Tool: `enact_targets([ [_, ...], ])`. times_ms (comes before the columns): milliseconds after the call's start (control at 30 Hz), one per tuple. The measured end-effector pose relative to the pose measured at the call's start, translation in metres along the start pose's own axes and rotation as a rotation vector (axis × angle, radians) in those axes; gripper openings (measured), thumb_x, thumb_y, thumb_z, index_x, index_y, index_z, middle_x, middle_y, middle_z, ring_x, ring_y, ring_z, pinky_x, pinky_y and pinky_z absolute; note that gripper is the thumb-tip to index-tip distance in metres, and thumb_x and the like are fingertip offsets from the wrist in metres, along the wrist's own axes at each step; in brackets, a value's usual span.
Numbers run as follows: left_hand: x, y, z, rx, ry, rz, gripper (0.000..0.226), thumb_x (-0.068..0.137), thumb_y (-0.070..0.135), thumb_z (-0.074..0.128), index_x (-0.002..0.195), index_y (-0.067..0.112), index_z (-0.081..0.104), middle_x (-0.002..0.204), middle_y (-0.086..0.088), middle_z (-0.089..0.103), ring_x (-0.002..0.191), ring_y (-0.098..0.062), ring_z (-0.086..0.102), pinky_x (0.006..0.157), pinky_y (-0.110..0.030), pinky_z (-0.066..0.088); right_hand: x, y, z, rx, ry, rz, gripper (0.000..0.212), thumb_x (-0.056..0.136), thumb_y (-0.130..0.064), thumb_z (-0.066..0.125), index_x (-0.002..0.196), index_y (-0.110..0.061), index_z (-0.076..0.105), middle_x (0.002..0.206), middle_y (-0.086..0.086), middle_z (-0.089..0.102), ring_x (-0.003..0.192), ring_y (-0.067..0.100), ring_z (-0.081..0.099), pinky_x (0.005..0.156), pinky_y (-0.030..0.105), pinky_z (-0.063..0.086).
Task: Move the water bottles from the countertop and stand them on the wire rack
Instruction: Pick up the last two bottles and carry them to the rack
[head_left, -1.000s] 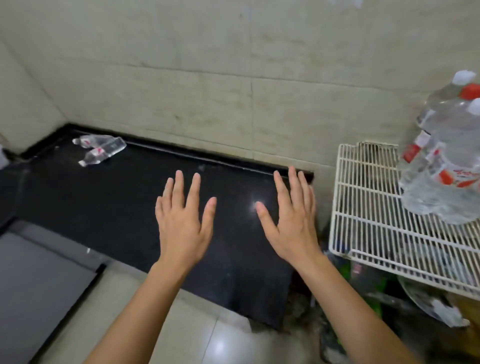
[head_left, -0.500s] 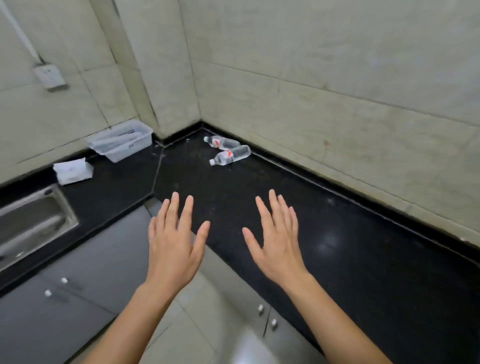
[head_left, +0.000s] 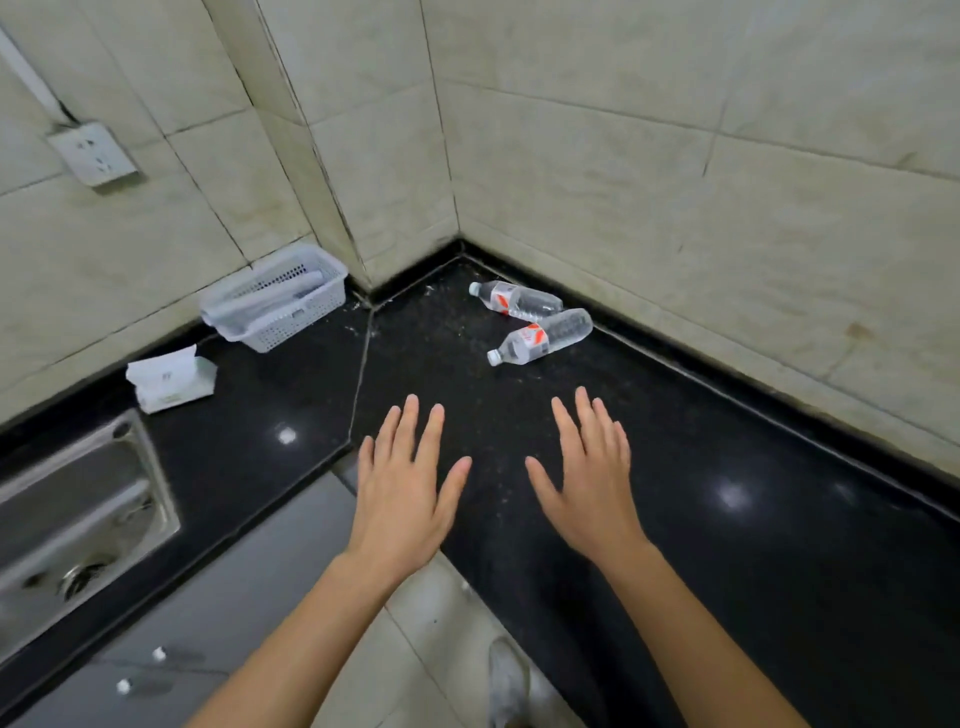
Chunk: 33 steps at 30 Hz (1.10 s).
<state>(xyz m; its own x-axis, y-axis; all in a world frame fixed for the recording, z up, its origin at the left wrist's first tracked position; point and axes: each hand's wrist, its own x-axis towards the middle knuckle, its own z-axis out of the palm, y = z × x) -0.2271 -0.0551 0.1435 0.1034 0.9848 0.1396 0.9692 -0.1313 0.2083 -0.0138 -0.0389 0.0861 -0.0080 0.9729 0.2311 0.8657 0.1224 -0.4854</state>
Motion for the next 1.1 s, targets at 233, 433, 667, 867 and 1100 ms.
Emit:
enact_targets([
  [233, 0.153, -0.018, 0.012, 0.02, -0.074, 0.04, 0.069, 0.104, 0.057, 0.027, 0.161, 0.02, 0.023, 0.17, -0.009, 0.013, 0.158, -0.029, 0.012, 0.125, -0.052, 0.02, 0.131, 0.018, 0.032, -0.01, -0.101, 0.052, 0.078, 0.1, -0.043, 0.055, 0.163, -0.017, 0.016, 0.171, 0.012, 0.008, 0.158, 0.033, 0.006, 0.126, 0.05, 0.005],
  [433, 0.228, -0.041, 0.046, -0.101, -0.206, -0.03, 0.069, 0.103, 0.052, 0.04, 0.16, 0.017, 0.025, 0.17, -0.012, 0.016, 0.157, -0.03, 0.014, 0.125, -0.05, 0.021, 0.201, 0.034, 0.063, -0.061, -0.247, 0.065, 0.083, 0.096, -0.036, 0.061, 0.162, -0.014, 0.016, 0.171, 0.014, 0.008, 0.158, 0.034, 0.005, 0.126, 0.054, 0.009],
  [667, 0.342, -0.051, 0.114, -0.593, -0.459, -0.366, 0.065, 0.1, 0.038, 0.058, 0.154, 0.008, 0.036, 0.154, -0.006, 0.042, 0.145, -0.027, 0.039, 0.117, -0.034, 0.032, 0.259, 0.067, 0.096, -0.161, -0.408, 0.18, 0.088, 0.097, -0.024, 0.062, 0.163, -0.016, 0.005, 0.172, 0.009, -0.002, 0.158, 0.034, -0.002, 0.126, 0.057, 0.011],
  [867, 0.444, -0.063, 0.192, -0.178, -0.481, 0.051, 0.087, 0.093, 0.036, 0.066, 0.159, 0.007, 0.019, 0.165, -0.025, 0.017, 0.152, -0.041, 0.018, 0.12, -0.054, 0.024, 0.301, 0.08, 0.118, -0.314, -0.496, 0.238, 0.104, 0.087, -0.004, 0.068, 0.164, -0.021, 0.0, 0.172, 0.008, -0.009, 0.158, 0.035, -0.008, 0.126, 0.052, 0.002],
  [1100, 0.532, -0.068, 0.235, 0.102, -0.526, 0.318, 0.104, 0.088, 0.024, 0.071, 0.163, 0.021, -0.001, 0.169, -0.021, -0.006, 0.157, -0.038, -0.008, 0.121, -0.064, 0.007, 0.342, 0.08, 0.159, -0.534, -0.663, 0.073, 0.101, 0.094, -0.001, 0.057, 0.161, -0.019, -0.015, 0.17, 0.011, -0.017, 0.155, 0.039, -0.02, 0.123, 0.054, -0.01],
])
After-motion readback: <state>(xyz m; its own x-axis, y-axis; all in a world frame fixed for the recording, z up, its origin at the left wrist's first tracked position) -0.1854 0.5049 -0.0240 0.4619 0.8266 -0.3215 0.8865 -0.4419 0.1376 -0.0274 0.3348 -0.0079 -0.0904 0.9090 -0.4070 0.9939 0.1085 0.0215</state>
